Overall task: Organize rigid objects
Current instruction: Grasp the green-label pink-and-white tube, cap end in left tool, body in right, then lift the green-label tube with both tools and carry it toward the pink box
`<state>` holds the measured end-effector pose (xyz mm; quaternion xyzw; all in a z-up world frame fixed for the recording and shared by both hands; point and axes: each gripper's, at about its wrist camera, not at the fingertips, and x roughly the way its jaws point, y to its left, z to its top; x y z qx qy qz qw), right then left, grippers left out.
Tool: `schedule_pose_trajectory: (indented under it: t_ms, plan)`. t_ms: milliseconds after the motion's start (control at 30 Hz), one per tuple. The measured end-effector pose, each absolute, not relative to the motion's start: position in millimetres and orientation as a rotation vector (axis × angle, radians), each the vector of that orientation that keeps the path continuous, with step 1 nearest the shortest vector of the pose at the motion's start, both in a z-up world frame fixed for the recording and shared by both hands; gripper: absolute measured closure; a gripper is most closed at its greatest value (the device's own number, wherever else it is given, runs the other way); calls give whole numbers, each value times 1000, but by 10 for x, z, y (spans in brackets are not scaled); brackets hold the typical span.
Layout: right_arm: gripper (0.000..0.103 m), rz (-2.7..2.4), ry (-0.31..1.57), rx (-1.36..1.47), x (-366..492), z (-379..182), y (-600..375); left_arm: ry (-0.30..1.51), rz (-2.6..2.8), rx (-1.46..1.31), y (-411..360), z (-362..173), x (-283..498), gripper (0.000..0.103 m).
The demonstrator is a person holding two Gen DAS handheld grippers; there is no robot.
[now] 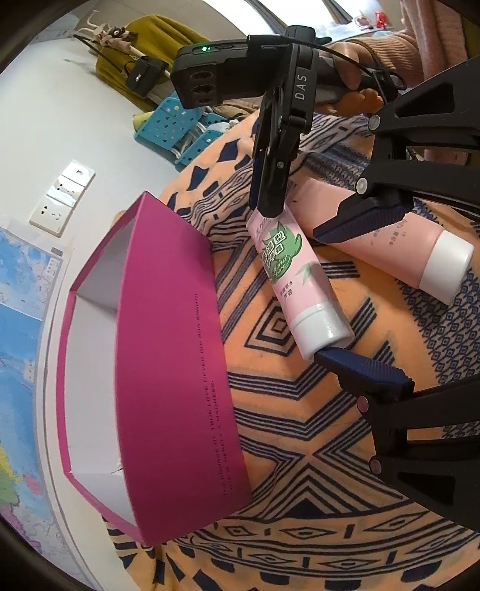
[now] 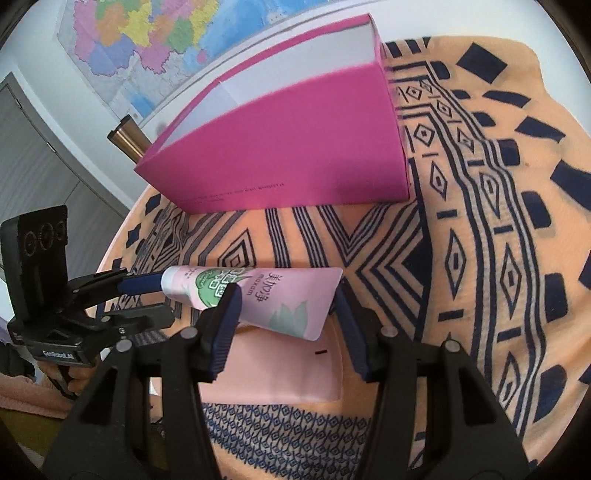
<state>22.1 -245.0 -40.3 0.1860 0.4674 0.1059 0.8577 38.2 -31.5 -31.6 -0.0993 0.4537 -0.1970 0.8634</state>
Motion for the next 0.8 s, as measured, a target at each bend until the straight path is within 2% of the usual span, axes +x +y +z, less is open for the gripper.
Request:
schedule_pose_trajectory:
  t_ms: [800]
  plan:
    - [48,208,860,320,206,59,-2427,860,-419,-205,-313,31,450,44]
